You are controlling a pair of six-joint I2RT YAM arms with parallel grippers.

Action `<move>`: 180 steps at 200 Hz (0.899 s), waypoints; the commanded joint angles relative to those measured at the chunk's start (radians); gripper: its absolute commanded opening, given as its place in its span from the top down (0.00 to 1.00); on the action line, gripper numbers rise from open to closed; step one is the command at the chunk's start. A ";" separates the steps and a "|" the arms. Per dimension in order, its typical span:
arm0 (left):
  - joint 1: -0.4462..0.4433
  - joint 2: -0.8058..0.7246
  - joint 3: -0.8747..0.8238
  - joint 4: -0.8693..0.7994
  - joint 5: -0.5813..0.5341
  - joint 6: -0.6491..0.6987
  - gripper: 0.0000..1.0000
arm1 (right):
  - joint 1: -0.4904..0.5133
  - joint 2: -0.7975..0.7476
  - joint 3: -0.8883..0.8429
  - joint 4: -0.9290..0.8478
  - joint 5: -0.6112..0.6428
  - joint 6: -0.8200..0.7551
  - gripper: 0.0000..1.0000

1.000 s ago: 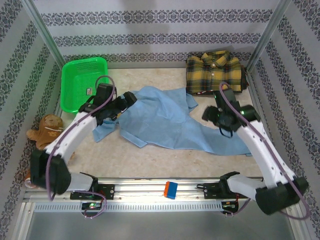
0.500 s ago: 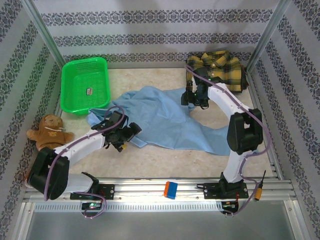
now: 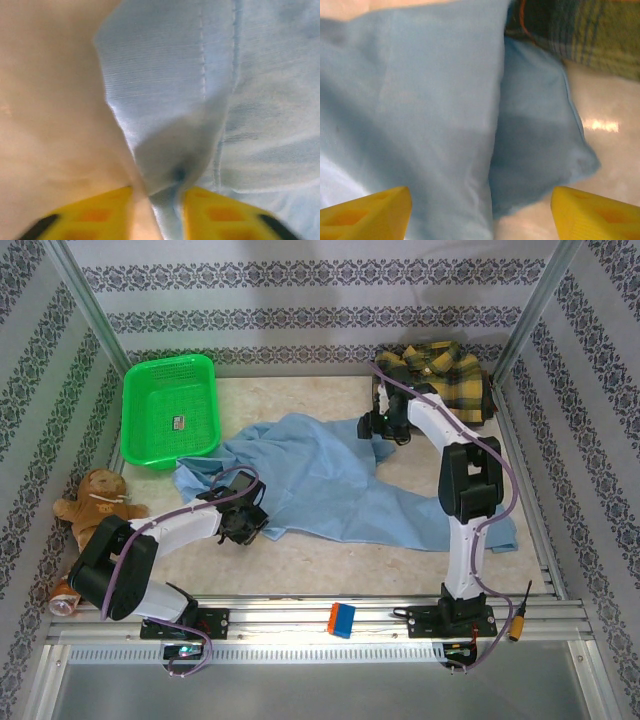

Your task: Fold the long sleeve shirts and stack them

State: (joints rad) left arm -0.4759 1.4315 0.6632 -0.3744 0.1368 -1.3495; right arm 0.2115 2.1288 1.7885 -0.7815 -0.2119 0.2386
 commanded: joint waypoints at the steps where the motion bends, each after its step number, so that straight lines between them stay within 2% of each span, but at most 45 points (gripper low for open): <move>1: 0.019 -0.015 -0.011 0.186 -0.123 0.043 0.85 | 0.002 0.061 0.066 0.008 -0.020 0.021 0.28; 73: 0.017 -0.373 -0.107 -0.080 -0.119 0.089 0.89 | 0.055 0.188 0.164 0.039 -0.004 0.117 0.37; 88: 0.019 -0.456 -0.120 -0.138 -0.134 0.086 0.91 | 0.060 0.193 0.158 0.063 0.000 0.143 0.46; 110: 0.019 -0.540 -0.124 -0.200 -0.137 0.100 0.94 | 0.062 0.196 0.161 0.083 0.022 0.173 0.75; 137: 0.019 -0.588 -0.080 -0.252 -0.154 0.148 0.95 | 0.063 0.125 0.136 0.140 0.079 0.185 0.98; 156: 0.029 -0.597 -0.021 -0.283 -0.172 0.183 0.95 | 0.060 0.004 0.076 0.213 0.132 0.169 1.00; 180: 0.058 -0.579 0.063 -0.270 -0.163 0.236 0.95 | 0.028 -0.142 0.075 0.219 0.160 0.113 1.00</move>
State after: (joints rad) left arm -0.4511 0.8516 0.6296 -0.6067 0.0002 -1.1957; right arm 0.2714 2.1990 1.8534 -0.6376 -0.1307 0.3973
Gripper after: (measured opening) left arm 0.061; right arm 0.059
